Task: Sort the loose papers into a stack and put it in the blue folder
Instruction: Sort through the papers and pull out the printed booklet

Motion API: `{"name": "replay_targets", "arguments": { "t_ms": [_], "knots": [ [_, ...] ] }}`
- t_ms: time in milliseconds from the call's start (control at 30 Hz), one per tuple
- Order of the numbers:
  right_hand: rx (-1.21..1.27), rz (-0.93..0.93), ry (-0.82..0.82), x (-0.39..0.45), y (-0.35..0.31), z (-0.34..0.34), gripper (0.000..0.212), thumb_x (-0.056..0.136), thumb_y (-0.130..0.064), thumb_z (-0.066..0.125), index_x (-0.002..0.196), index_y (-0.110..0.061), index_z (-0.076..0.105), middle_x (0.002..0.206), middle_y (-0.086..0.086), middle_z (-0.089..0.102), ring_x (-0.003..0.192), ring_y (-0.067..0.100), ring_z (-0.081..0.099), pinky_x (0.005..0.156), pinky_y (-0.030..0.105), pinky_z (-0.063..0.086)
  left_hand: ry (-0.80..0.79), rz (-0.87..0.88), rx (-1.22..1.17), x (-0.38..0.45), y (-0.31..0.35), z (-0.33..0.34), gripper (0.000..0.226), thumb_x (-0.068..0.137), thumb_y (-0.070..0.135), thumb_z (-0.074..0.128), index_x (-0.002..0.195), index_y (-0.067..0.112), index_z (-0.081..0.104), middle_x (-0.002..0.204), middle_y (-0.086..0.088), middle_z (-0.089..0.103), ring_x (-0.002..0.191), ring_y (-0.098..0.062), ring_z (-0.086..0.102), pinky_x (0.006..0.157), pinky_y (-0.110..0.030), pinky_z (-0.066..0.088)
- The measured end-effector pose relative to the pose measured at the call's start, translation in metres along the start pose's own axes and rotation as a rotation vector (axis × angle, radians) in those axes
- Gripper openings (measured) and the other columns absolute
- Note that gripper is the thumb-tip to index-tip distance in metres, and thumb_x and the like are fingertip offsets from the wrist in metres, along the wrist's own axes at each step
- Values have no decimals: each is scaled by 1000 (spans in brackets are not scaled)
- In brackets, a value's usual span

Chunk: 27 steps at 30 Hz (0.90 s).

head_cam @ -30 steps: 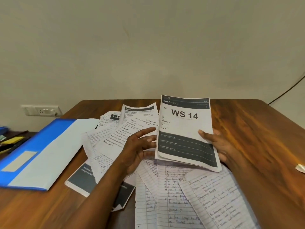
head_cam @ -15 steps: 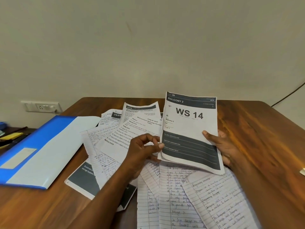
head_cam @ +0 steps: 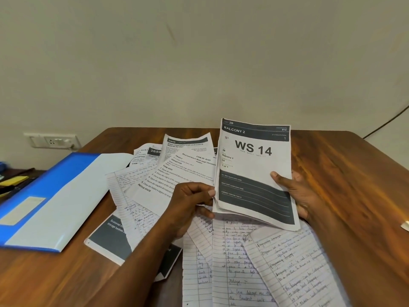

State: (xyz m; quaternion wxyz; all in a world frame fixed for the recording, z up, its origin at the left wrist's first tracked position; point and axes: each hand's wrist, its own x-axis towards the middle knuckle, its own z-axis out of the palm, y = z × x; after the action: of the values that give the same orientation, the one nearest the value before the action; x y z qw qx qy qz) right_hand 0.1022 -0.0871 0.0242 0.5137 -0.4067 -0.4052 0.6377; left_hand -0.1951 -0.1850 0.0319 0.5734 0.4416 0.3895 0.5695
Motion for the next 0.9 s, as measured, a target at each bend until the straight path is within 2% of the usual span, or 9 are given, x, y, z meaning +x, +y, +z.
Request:
{"name": "replay_targets", "arguments": {
  "t_ms": [167, 300, 433, 500, 567, 633, 733, 900],
  "knots": [
    [0, -10, 10, -1, 0, 0, 51, 88, -15, 77, 136, -9, 61, 126, 19, 73, 115, 40, 71, 88, 56, 60, -12, 23, -7, -1, 1, 0, 21, 79, 2, 79, 99, 1, 75, 102, -34, 72, 65, -28, 72, 48, -33, 61],
    [-1, -5, 10, -1, 0, 1, 53, 86, -15, 77, 137, -9, 60, 125, 18, 74, 116, 40, 71, 88, 56, 61, -27, 59, 36, -2, 1, -1, 25, 86, -5, 77, 107, 6, 68, 111, -20, 74, 78, -33, 72, 52, -35, 62],
    [1, -5, 16, -3, -1, 2, 56, 85, -15, 78, 138, -7, 59, 124, 18, 75, 111, 38, 73, 83, 51, 64, -93, 78, 68, -2, 1, 0, 26, 83, 3, 74, 109, 9, 76, 124, -16, 73, 81, -41, 65, 58, -38, 62],
    [-7, -10, 14, -4, -1, 3, 55, 84, -15, 78, 136, -7, 60, 122, 18, 75, 107, 36, 75, 80, 49, 65, -110, 80, 35, -4, 2, 2, 30, 81, -2, 68, 105, 10, 80, 127, -10, 74, 82, -40, 69, 55, -36, 63],
    [-9, -10, 14, -4, -1, 3, 58, 84, -16, 79, 138, -7, 59, 123, 18, 75, 110, 37, 74, 81, 50, 65, -122, 103, 2, -5, 2, 4, 33, 79, -7, 64, 102, 8, 82, 131, -8, 71, 93, -34, 74, 53, -34, 63],
    [-4, -8, 20, -3, 0, 3, 60, 83, -16, 79, 139, -8, 58, 123, 18, 75, 113, 39, 73, 84, 52, 64, -126, 136, 13, -5, 1, 5, 26, 82, 0, 70, 104, 7, 81, 136, -14, 67, 103, -37, 72, 55, -33, 62],
    [-17, -15, 19, -5, -1, 4, 57, 83, -16, 79, 136, -8, 60, 122, 18, 75, 112, 40, 73, 85, 53, 63, -121, 154, 19, -5, 2, 5, 28, 85, 23, 77, 107, 6, 81, 137, -19, 65, 104, -36, 71, 56, -32, 61],
    [-34, -21, 20, -5, -1, 5, 45, 87, -15, 76, 130, -10, 64, 120, 17, 76, 104, 35, 75, 84, 52, 63, -146, 168, -26, -5, 3, 5, 30, 81, 15, 70, 108, 11, 82, 136, -20, 66, 104, -40, 69, 55, -33, 60]
  ]
}}
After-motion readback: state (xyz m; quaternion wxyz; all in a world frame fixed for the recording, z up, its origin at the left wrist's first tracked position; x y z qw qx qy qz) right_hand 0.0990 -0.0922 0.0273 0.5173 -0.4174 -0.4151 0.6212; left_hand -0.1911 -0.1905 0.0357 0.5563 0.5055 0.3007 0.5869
